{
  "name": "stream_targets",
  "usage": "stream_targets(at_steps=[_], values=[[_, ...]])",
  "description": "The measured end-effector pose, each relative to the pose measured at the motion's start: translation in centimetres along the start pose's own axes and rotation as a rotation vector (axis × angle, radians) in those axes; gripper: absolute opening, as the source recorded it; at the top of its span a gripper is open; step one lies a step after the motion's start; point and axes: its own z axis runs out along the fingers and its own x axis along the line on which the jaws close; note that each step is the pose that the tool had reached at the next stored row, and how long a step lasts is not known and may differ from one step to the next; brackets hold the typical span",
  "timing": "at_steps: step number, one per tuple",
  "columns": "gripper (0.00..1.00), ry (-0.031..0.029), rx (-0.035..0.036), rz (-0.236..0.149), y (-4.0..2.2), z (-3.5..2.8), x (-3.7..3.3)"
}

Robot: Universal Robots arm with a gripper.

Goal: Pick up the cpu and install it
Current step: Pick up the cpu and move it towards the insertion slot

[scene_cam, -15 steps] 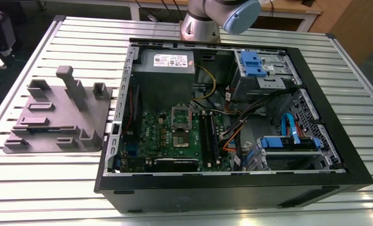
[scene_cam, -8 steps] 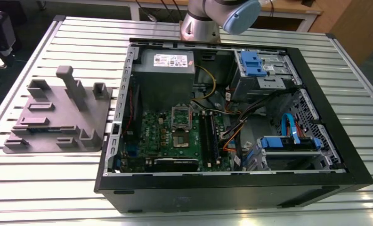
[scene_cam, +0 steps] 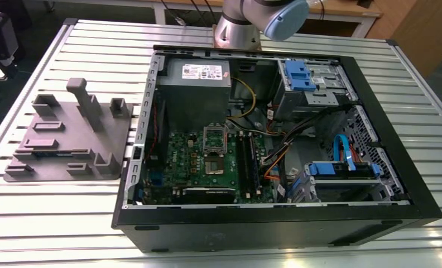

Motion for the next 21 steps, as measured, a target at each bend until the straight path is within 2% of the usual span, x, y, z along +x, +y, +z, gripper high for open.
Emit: stream_targets(at_steps=[14, 21], values=[[0.47, 0.0009, 0.0017, 0.000, 0.00, 0.01, -0.14], [0.47, 0.0009, 0.0017, 0.000, 0.02, -0.55, -0.16]])
